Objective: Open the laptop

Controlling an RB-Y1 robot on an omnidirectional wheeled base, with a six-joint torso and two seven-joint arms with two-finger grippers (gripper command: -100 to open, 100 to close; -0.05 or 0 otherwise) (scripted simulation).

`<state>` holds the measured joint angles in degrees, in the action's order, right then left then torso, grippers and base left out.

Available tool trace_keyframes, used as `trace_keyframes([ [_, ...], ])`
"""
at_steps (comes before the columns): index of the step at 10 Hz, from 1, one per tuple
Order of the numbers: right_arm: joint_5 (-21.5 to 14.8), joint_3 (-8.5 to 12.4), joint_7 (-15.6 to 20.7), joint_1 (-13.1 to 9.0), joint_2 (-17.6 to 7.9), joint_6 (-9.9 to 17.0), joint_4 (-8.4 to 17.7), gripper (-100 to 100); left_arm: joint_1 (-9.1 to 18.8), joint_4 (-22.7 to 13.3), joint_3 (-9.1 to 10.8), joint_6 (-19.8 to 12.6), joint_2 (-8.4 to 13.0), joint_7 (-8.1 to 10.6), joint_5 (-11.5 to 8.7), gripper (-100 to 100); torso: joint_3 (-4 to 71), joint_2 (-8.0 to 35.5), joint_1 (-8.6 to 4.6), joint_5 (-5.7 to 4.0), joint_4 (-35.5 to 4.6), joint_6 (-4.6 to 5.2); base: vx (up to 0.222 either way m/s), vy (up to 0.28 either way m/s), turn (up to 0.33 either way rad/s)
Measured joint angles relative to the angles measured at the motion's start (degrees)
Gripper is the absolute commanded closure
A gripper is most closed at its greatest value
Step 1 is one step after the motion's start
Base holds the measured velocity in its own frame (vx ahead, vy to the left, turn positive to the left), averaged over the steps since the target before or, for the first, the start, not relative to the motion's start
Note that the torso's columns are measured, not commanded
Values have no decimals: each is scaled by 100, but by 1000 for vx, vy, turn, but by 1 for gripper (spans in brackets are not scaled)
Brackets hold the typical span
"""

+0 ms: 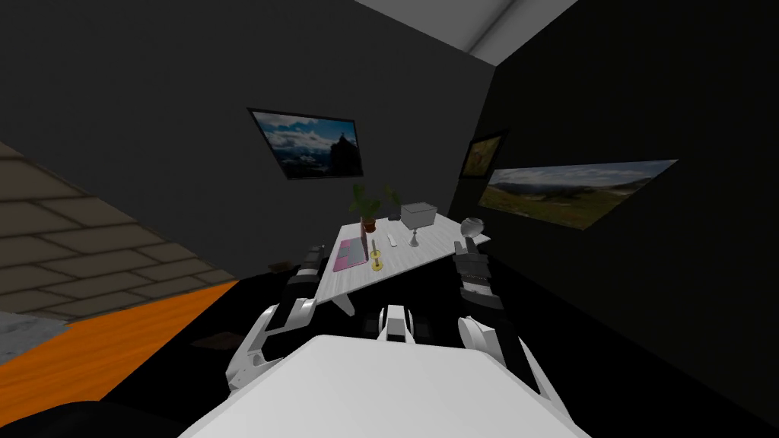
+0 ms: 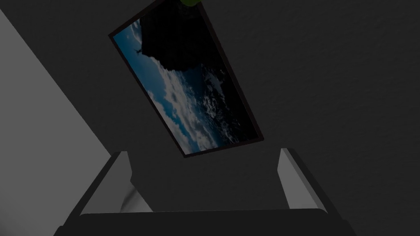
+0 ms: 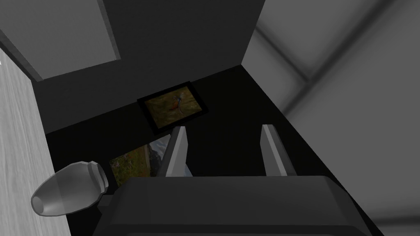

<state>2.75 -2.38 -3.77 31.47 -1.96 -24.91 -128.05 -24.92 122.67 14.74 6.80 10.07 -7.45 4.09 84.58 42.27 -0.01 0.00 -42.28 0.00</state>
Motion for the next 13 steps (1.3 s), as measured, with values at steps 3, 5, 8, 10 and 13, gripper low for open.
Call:
trace_keyframes([
  [3,0,0,0,0,0,0,0,0,99,-82,238,-445,-12,-38,100,-100,-4,7,-4,-1,-2,0,38,-109,-107],
  [5,0,0,0,0,0,0,0,0,177,-103,401,-792,-38,-58,167,-100,3,-5,4,1,1,0,63,-101,-106],
  [8,0,0,0,0,0,0,0,0,283,-216,671,-1273,-118,-76,255,-100,-2,4,-1,0,-1,0,57,-101,-125],
  [10,0,0,0,0,0,0,0,0,398,-314,837,-1614,-214,-116,341,-100,0,2,-3,-1,0,-1,56,-108,-116],
  [13,0,0,0,0,0,0,0,0,547,-472,1120,-2111,-293,-133,432,-100,0,0,4,1,0,0,60,-92,-113],
])
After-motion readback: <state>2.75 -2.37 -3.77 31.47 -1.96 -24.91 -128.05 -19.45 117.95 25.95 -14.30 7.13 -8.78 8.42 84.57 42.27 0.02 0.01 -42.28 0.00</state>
